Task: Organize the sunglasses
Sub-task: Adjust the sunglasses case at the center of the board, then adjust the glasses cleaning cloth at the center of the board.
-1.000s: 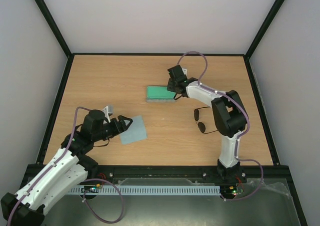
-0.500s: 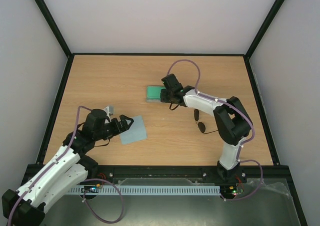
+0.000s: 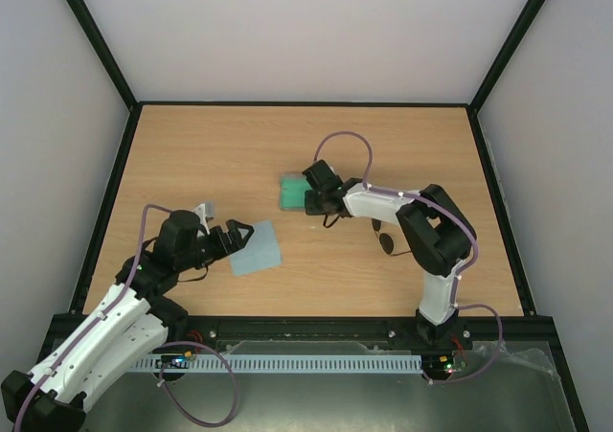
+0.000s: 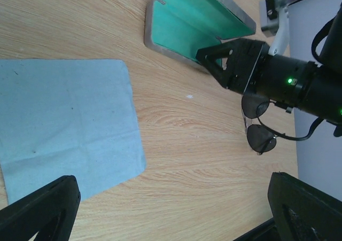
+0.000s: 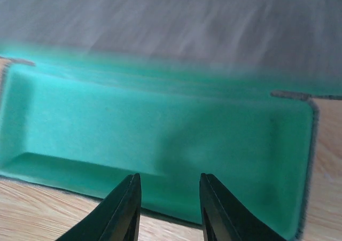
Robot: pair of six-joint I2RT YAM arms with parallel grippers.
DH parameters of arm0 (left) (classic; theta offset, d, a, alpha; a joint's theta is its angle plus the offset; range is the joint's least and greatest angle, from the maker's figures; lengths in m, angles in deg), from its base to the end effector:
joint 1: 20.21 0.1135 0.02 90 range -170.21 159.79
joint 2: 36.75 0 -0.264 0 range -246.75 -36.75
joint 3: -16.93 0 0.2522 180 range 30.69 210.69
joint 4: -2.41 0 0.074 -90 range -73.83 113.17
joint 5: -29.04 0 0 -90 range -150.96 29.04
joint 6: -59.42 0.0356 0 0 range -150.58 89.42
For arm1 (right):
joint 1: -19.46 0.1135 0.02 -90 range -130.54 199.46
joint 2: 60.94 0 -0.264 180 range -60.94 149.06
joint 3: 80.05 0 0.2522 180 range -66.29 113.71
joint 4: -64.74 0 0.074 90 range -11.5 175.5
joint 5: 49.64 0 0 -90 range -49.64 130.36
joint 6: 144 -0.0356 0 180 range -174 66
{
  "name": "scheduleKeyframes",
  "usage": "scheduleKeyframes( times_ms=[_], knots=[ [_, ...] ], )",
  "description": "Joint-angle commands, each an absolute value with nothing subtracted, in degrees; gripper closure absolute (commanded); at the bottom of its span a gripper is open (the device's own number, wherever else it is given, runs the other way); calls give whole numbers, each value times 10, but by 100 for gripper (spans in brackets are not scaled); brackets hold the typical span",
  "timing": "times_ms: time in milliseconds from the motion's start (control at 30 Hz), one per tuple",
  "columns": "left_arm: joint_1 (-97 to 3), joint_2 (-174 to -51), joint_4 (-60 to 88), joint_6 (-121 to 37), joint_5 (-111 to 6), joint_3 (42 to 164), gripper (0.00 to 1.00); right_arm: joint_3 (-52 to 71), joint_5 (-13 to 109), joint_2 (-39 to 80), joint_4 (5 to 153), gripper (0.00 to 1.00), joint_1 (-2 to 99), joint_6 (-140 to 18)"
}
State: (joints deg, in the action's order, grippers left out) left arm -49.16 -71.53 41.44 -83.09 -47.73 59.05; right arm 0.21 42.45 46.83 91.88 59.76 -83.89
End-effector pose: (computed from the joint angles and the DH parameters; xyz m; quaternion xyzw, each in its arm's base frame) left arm 0.1236 -0.0777 0.2392 -0.1222 0.8607 -0.3920 0.3011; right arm 0.2948 0.2517 0.1590 -0.0919 0.9482 0.1887 0.2384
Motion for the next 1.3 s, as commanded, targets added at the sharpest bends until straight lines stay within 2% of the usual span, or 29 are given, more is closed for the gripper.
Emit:
scheduleKeyframes(
  times_ms=[0, 333, 533, 867, 1267],
  knots=[
    [-488, -709, 423, -831, -477, 594, 1, -23, 405, 440, 911, 67, 605, -848],
    [-485, -720, 452, -825, -511, 604, 1, -30, 419, 392, 906, 63, 651, -863],
    [-450, -718, 504, -831, -563, 623, 1, 20, 462, 432, 910, 56, 700, -868],
    [-416, -682, 550, -821, -590, 637, 1, 159, 417, 576, 975, 65, 743, -851],
    [-414, -674, 550, -817, -581, 627, 1, 193, 386, 631, 996, 68, 749, -849]
  ],
)
